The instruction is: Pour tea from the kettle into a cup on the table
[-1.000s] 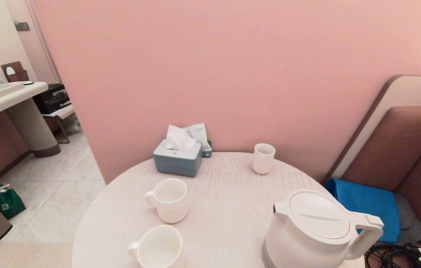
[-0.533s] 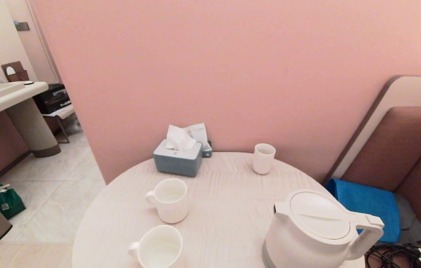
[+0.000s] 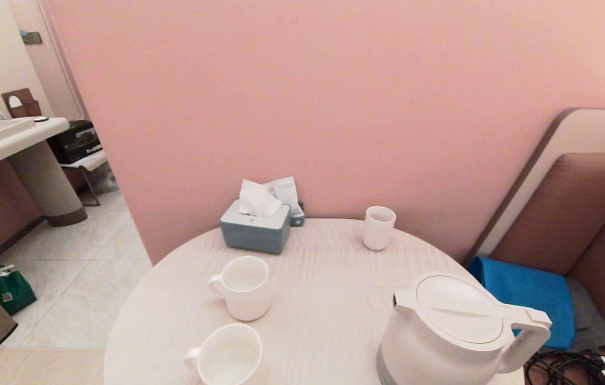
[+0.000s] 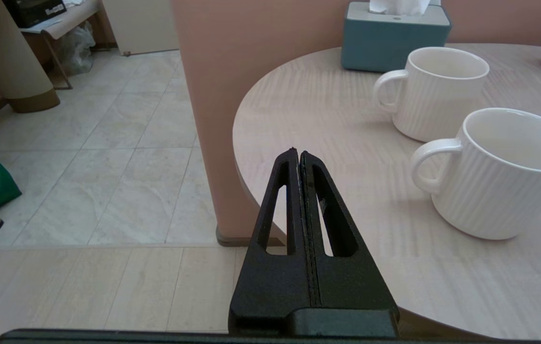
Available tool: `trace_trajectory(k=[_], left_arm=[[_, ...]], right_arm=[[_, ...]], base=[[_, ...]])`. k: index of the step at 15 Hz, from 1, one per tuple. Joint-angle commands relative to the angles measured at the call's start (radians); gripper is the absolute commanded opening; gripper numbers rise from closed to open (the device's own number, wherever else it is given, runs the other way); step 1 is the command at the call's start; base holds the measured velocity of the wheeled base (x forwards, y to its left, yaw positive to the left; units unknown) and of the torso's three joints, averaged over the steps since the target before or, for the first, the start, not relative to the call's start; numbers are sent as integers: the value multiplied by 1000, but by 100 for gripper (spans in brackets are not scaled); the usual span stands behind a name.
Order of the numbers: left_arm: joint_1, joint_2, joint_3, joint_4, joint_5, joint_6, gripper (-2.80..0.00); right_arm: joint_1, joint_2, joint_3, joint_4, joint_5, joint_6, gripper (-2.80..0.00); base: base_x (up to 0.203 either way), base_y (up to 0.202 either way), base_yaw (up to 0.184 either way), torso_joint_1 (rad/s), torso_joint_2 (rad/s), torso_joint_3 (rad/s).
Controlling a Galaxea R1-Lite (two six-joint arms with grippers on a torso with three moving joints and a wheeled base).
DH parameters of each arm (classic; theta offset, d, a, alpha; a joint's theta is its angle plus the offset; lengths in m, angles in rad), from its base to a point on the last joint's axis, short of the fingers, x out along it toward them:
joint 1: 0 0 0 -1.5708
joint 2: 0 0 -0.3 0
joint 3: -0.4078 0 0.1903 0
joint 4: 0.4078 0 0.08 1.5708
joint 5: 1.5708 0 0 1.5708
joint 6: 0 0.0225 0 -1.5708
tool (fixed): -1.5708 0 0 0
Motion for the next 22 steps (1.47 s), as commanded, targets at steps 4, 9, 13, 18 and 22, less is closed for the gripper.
trace_trajectory(k=[4, 9, 13, 18, 22], left_arm=[[0, 0, 0, 0, 1, 0, -280], [0, 1, 0, 0, 1, 0, -280], [0, 1, 0, 0, 1, 0, -280], [0, 0, 0, 0, 1, 0, -280], [0, 1, 0, 0, 1, 0, -280]], right_arm=[[0, -9, 142, -229, 9, -66, 0], [0, -9, 192, -273, 85, -69, 0], [0, -9, 197, -290, 87, -20, 0], [0, -9, 197, -290, 87, -14, -280], [0, -9, 197, -292, 81, 3, -280]], base=[[0, 0, 0, 0, 0, 0], [0, 0, 0, 0, 0, 0], [0, 0, 0, 0, 0, 0], [0, 0, 0, 0, 0, 0], [0, 0, 0, 0, 0, 0]])
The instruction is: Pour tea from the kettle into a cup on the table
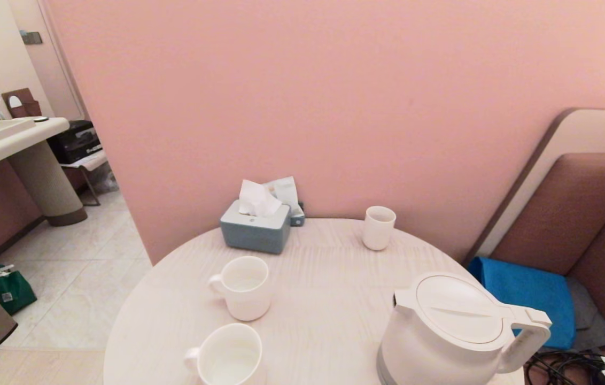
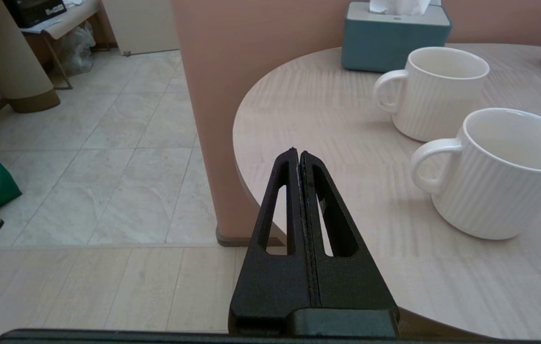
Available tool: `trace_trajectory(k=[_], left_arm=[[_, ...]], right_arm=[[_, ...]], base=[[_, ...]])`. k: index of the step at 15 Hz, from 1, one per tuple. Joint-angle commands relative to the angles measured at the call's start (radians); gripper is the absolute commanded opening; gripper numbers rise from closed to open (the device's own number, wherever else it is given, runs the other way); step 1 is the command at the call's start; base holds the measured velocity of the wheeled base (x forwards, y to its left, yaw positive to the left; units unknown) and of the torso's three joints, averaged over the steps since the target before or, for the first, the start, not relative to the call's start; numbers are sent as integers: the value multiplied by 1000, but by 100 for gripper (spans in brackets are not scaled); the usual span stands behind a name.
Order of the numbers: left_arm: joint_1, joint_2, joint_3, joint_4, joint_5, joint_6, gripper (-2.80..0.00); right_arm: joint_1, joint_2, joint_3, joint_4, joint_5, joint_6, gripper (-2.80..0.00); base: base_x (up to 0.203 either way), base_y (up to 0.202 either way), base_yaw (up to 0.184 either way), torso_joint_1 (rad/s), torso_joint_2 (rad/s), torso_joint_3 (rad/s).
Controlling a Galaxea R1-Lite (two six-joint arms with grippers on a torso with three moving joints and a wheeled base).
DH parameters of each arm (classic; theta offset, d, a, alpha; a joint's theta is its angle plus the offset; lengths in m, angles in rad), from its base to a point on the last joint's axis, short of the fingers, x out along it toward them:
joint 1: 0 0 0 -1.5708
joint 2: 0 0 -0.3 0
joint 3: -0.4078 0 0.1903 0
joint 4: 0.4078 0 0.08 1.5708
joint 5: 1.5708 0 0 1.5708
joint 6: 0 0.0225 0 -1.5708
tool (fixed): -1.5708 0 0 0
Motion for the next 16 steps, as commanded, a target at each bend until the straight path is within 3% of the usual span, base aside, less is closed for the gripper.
trace_trajectory(k=[1, 16], left_arm=[[0, 0, 0, 0, 1, 0, -280], [0, 1, 0, 0, 1, 0, -280]], right_arm=[[0, 0, 0, 0, -1, -3, -280], [0, 0, 0, 1, -17, 3, -280]], base=[[0, 0, 0, 0, 0, 0], [0, 0, 0, 0, 0, 0]])
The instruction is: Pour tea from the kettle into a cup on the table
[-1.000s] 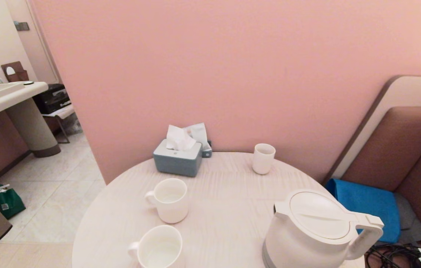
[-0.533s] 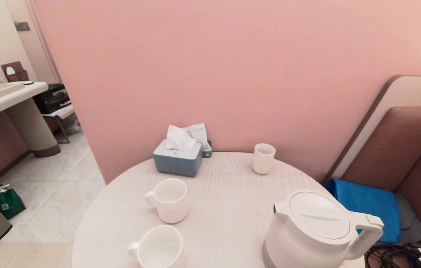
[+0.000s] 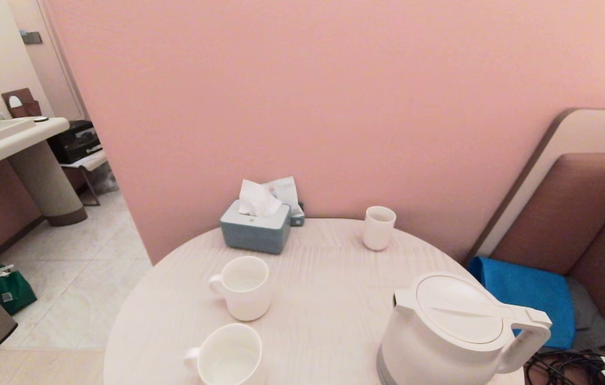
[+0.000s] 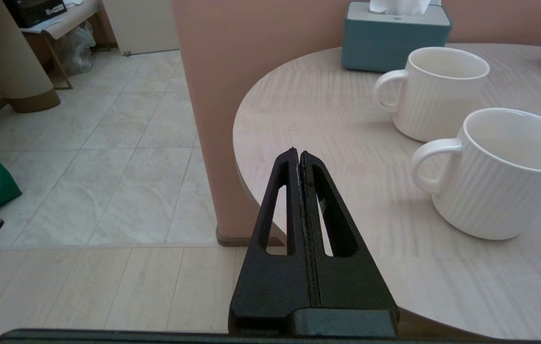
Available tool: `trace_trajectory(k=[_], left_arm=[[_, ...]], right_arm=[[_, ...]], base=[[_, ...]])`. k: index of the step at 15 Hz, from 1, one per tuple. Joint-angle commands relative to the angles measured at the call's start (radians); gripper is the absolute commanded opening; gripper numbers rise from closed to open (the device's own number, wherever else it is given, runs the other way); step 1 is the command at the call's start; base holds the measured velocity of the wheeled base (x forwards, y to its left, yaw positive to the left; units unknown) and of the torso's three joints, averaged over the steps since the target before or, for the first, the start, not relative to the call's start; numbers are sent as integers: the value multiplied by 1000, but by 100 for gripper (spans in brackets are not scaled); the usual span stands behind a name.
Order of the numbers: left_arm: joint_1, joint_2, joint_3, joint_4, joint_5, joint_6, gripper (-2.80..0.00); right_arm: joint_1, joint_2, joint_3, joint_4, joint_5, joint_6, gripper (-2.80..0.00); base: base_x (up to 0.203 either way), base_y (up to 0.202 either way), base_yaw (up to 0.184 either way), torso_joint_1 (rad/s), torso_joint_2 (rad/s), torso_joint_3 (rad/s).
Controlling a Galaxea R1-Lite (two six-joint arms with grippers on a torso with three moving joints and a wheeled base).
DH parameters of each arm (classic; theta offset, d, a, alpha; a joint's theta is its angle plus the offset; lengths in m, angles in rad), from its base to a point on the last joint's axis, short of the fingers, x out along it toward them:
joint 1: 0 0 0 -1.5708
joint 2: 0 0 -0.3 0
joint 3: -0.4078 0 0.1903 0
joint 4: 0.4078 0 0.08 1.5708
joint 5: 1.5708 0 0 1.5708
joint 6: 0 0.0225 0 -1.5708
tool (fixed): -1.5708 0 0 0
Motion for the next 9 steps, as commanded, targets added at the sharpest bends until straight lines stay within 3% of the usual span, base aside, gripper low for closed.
trace_trajectory(k=[1, 9], left_arm=[[0, 0, 0, 0, 0, -1, -280], [0, 1, 0, 0, 0, -1, -280]], right_arm=[[0, 0, 0, 0, 0, 0, -280], [0, 0, 0, -1, 3, 13, -280]], base=[[0, 0, 0, 0, 0, 0], [0, 0, 0, 0, 0, 0]])
